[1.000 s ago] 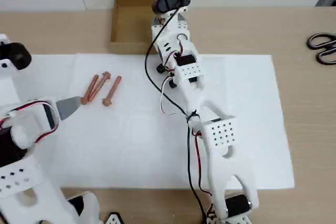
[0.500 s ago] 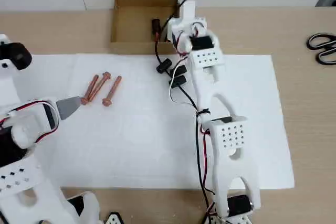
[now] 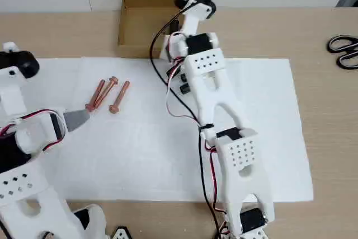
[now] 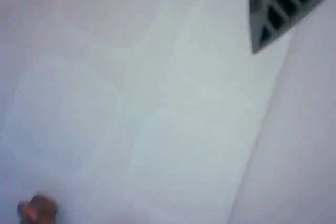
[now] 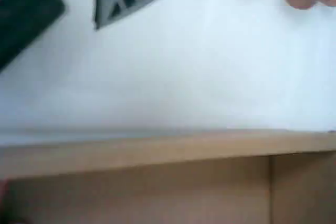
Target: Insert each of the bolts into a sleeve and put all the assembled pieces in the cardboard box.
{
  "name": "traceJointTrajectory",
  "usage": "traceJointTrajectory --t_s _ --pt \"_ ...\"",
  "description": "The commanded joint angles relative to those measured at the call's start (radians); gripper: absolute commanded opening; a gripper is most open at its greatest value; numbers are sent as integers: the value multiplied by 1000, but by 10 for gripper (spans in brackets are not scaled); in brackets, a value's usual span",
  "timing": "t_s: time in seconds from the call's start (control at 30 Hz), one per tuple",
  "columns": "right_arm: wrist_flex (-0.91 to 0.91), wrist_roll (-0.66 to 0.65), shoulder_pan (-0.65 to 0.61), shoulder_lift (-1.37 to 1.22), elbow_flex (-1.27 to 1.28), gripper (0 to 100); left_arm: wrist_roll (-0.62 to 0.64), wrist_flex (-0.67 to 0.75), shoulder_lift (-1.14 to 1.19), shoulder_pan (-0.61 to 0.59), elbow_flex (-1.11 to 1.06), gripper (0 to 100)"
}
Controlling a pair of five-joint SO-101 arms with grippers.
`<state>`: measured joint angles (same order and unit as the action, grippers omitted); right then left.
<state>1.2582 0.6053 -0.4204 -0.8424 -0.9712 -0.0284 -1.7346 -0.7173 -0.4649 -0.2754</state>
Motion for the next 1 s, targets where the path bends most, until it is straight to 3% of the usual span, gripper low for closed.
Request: traceJointTrajectory --t_s 0.0,0.7,0.9,0.97 --pt "-74 78 -18 -36 -44 175 -46 -17 -14 -3 -22 368" --pt "-222 95 1 -236 -44 160 -52 -17 -14 -2 -27 368" --pt "-222 -12 -1 -240 -44 0 -52 -17 -14 -2 -27 368" --pt "-213 -46 -1 -240 -41 18 -52 -17 -14 -2 -27 368"
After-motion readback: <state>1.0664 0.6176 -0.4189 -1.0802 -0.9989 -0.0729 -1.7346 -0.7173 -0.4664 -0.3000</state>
